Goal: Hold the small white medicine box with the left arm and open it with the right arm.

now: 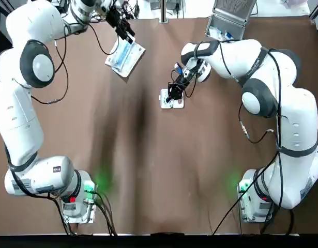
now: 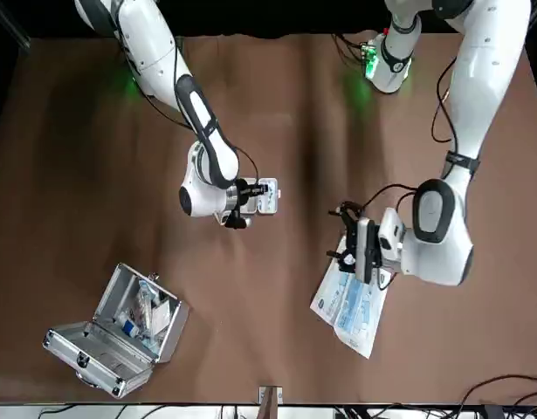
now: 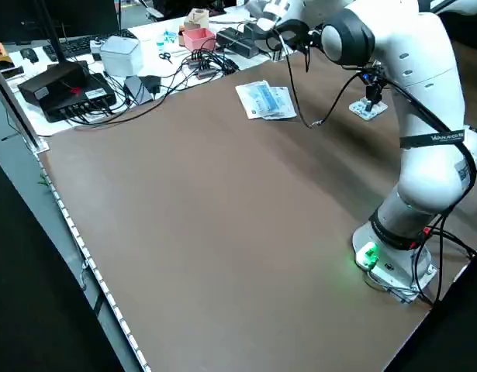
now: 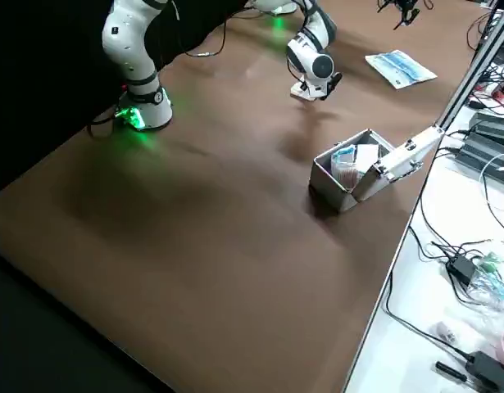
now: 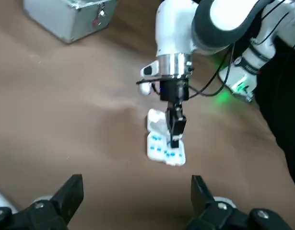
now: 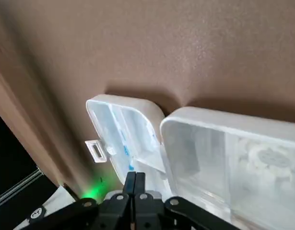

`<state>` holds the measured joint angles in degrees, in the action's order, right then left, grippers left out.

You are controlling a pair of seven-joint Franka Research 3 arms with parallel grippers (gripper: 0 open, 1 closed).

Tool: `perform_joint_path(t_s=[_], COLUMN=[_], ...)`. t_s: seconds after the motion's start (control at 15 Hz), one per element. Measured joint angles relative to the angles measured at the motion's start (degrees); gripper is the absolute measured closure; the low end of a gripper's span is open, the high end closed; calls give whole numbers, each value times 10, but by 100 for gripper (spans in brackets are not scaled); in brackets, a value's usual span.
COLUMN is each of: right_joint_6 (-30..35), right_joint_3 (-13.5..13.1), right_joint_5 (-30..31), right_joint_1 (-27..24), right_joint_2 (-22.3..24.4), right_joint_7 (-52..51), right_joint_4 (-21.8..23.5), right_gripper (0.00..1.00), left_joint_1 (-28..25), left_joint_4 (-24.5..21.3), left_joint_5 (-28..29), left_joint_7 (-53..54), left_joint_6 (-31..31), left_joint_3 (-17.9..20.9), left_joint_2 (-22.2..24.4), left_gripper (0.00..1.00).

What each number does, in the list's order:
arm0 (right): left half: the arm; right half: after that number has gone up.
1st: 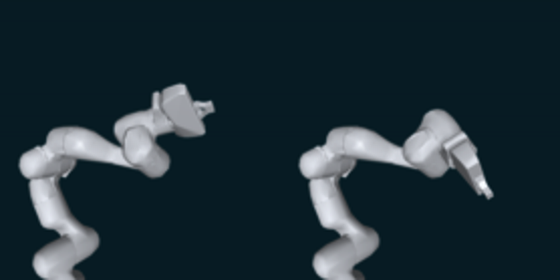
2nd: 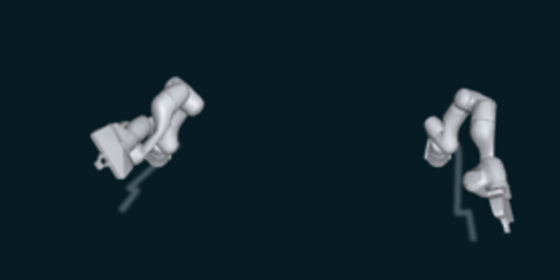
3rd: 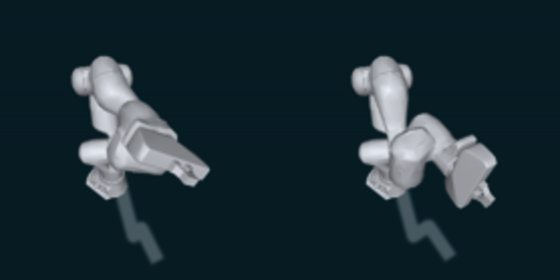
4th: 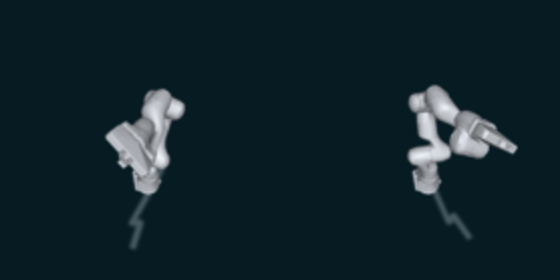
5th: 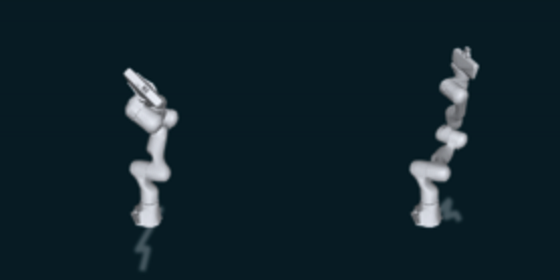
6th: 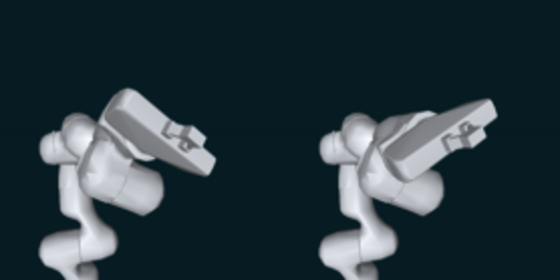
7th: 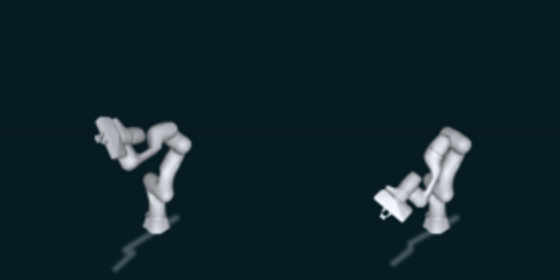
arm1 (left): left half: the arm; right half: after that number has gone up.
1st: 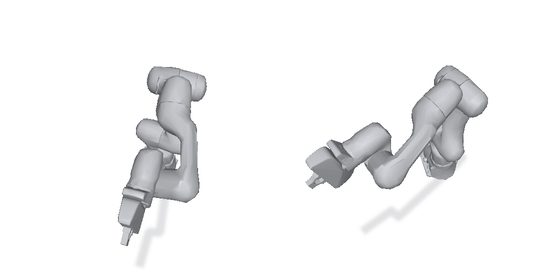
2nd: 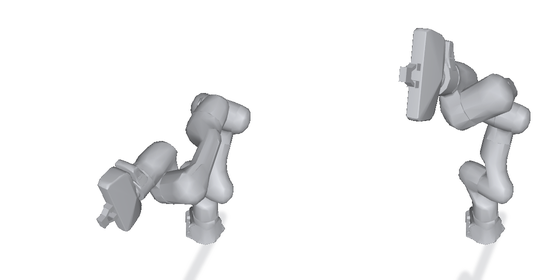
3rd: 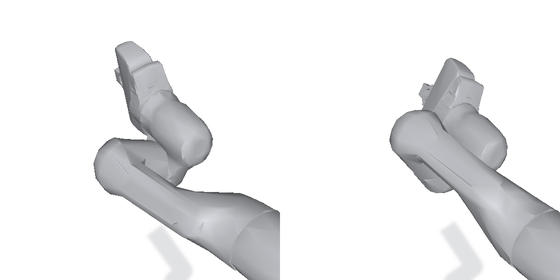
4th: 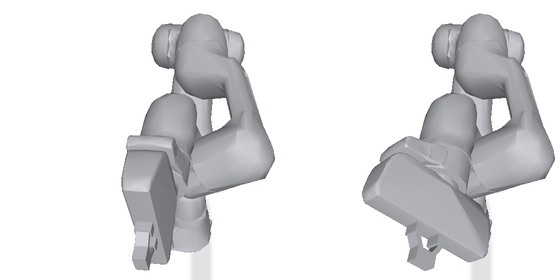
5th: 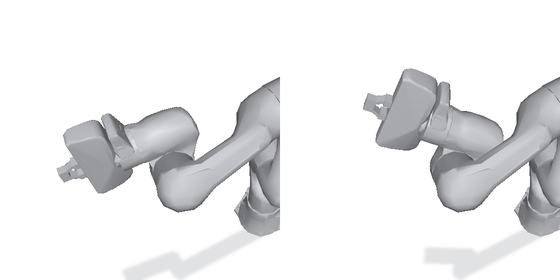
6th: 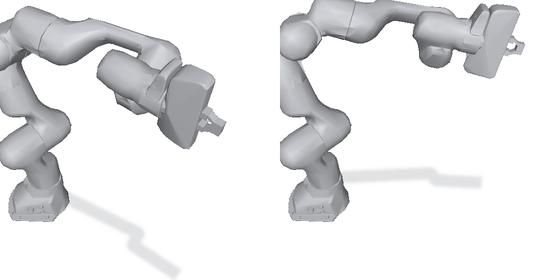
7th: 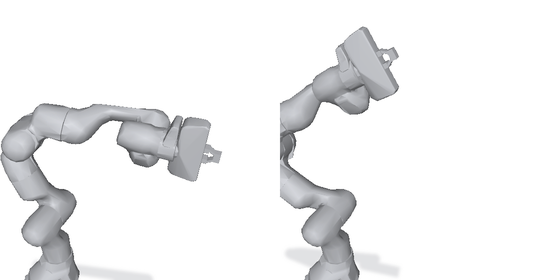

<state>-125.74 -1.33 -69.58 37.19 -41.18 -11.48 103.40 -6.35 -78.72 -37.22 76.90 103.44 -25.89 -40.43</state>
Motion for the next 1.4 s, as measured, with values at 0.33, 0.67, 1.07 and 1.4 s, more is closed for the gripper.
perform_joint_path(t_s=[0.33,0.67,1.07,1.4], right_joint_6=[1,71,244,395], right_joint_3=[-2,-35,-143,-238], right_joint_5=[0,24,161,248], right_joint_1=[-1,-5,-11,-14], right_joint_2=[0,4,39,60], right_joint_7=[1,29,89,89], right_joint_4=[-6,-37,-118,-205], right_gripper=[99,99,99,97], left_joint_1=[-6,-7,-12,-13], left_joint_4=[-1,-10,-18,-19], left_joint_5=[81,114,123,169], left_joint_7=[-18,-31,-242,-423], left_joint_6=[-1,-3,-3,-3], left_joint_3=[16,55,63,65], left_joint_2=[43,103,140,154], left_gripper=[0,0,0,0])
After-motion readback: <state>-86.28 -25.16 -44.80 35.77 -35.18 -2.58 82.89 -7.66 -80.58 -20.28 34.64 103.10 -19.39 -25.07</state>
